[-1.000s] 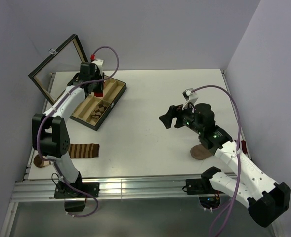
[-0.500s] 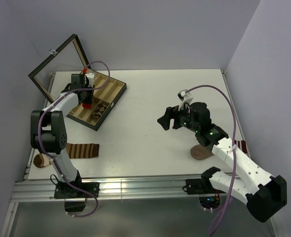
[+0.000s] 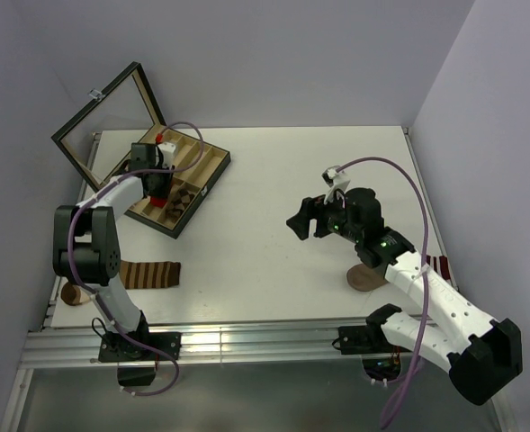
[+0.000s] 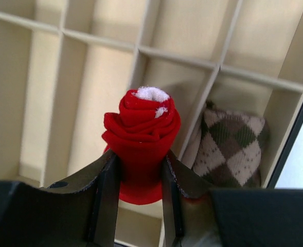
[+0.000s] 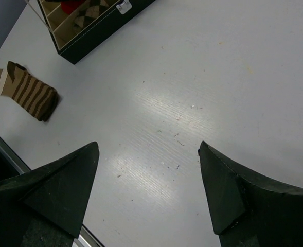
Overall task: Roll the socks
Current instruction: Place the sock in the storage box.
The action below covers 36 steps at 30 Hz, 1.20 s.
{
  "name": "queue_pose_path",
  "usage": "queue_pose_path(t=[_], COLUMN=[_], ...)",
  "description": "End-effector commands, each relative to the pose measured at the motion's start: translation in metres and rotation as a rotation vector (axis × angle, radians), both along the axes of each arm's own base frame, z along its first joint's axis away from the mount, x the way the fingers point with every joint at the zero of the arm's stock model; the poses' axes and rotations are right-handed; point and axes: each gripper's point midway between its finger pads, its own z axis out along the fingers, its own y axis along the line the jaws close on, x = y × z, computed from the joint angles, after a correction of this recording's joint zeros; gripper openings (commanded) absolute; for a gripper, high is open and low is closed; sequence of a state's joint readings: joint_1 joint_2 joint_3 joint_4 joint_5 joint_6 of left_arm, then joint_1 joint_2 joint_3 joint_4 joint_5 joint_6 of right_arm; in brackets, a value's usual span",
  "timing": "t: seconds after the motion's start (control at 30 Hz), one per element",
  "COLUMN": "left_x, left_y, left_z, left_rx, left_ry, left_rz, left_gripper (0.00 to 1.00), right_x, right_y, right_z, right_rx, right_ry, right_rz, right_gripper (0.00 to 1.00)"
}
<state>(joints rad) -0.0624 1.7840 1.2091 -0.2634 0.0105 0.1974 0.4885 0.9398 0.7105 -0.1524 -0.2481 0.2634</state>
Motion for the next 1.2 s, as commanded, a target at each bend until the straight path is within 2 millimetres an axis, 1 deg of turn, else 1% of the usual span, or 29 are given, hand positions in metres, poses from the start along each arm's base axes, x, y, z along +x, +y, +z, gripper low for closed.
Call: queue_pose_path(t=[0.0,0.03,0.1,0.2,0.27,0.3,0.33,0.4,0.43,0.47,0.53,0.63,0.67,0.73,0.77,0.87,0.97,1.03,1.17], left_x=[-0.015,-0.018,-0.018,-0.021,-0.023,-0.023,-0.022,-0.020,-0.021,-0.018,-0.018,-0.016,-0.017,-0.016,-0.015,-0.010,-0.006,0.001,0.004], left_y=[-0.004,-0.004,-0.004,0.000,0.000,0.000,0.000,0.001,0.002,0.001,0.001,0.001,0.001,0.001,0.001,0.001,-0.001,-0.002,-0.007], left_z=[-0.006,-0.011,-0.015,-0.026,-0.035,-0.037,-0.045,-0.049,-0.058,-0.057,-0.065,-0.060,-0.060,-0.053,-0.051,-0.040,-0.030,-0.023,-0.012], left_rx=[0.002,0.002,-0.001,0.014,0.015,0.018,0.018,0.020,0.022,0.023,0.022,0.021,0.022,0.022,0.023,0.020,0.014,0.005,-0.018], left_ry=[0.057,0.082,0.094,0.120,0.144,0.153,0.172,0.196,0.227,0.233,0.259,0.247,0.245,0.224,0.219,0.199,0.189,0.176,0.176], left_rz=[-0.024,-0.024,-0.017,-0.005,-0.005,-0.006,-0.004,-0.004,-0.003,-0.003,0.000,0.001,0.000,-0.003,-0.004,-0.001,-0.007,-0.007,-0.013], left_gripper=[0.00,0.00,0.00,0.00,0.00,0.00,0.00,0.00,0.00,0.00,0.00,0.13,0.23,0.33,0.40,0.48,0.52,0.53,0.55], right_x=[0.001,0.001,0.000,0.000,0.000,-0.001,-0.001,-0.002,-0.001,-0.001,-0.001,-0.001,-0.001,0.000,0.000,-0.001,0.000,0.000,0.000], right_y=[-0.001,-0.001,-0.001,-0.002,-0.002,-0.001,-0.001,-0.001,-0.001,-0.002,-0.002,-0.002,-0.002,-0.002,-0.002,-0.001,-0.001,-0.001,0.000], right_z=[0.011,0.011,0.012,0.014,0.012,0.013,0.012,0.012,0.012,0.012,0.010,0.010,0.010,0.010,0.009,0.012,0.011,0.010,0.009], right_rx=[0.011,0.013,0.013,0.016,0.015,0.017,0.015,0.015,0.015,0.015,0.012,0.010,0.009,0.010,0.008,0.008,0.003,-0.001,-0.006], right_ry=[-0.063,-0.063,-0.065,-0.073,-0.071,-0.074,-0.073,-0.077,-0.077,-0.079,-0.077,-0.076,-0.077,-0.077,-0.077,-0.079,-0.074,-0.069,-0.061], right_rz=[0.003,0.003,0.005,0.001,0.002,0.005,0.006,0.007,0.005,0.004,0.004,0.001,0.003,0.003,0.004,0.007,0.009,0.011,0.016], right_gripper=[0.85,0.85,0.85,0.85,0.85,0.85,0.85,0.85,0.85,0.85,0.85,0.85,0.85,0.85,0.85,0.85,0.85,0.85,0.84])
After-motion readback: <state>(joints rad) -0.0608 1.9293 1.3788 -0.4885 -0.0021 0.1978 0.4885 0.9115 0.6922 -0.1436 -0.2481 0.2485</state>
